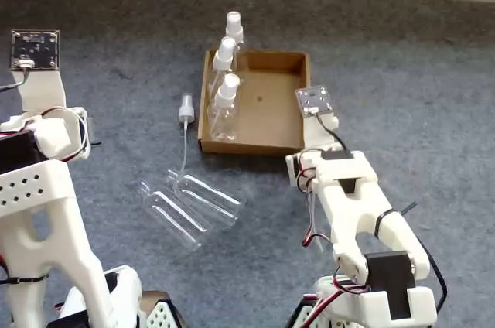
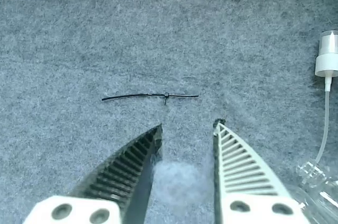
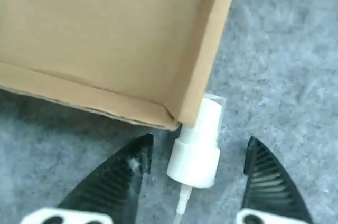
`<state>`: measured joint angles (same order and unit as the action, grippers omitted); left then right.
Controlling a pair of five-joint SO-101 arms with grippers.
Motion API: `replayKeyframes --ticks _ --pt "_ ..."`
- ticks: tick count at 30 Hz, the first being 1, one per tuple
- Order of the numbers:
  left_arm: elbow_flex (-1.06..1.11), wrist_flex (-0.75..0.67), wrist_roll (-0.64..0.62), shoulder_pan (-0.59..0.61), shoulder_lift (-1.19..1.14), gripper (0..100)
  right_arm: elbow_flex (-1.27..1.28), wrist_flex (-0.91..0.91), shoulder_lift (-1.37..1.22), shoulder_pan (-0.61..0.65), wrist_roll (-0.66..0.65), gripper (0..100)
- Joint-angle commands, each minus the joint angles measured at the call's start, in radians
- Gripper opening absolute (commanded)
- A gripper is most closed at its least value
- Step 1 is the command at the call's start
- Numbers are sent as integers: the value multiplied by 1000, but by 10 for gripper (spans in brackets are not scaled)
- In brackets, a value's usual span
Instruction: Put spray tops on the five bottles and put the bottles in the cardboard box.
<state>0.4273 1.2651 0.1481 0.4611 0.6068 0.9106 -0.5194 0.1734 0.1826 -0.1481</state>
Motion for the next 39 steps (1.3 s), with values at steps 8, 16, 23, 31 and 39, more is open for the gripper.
replayKeyframes --ticks 8,16,23,31,39 --pt "-7 -11 3 15 22 151 30 44 5 1 6 208" --pt "-7 -11 5 15 22 151 41 142 13 -1 8 73" --pt "-7 -11 6 15 22 151 31 -19 16 -59 8 71" --pt "-7 -11 5 15 22 151 28 -182 19 -254 8 70" --pt "-97 -11 25 96 15 151 -2 -387 427 -199 14 70"
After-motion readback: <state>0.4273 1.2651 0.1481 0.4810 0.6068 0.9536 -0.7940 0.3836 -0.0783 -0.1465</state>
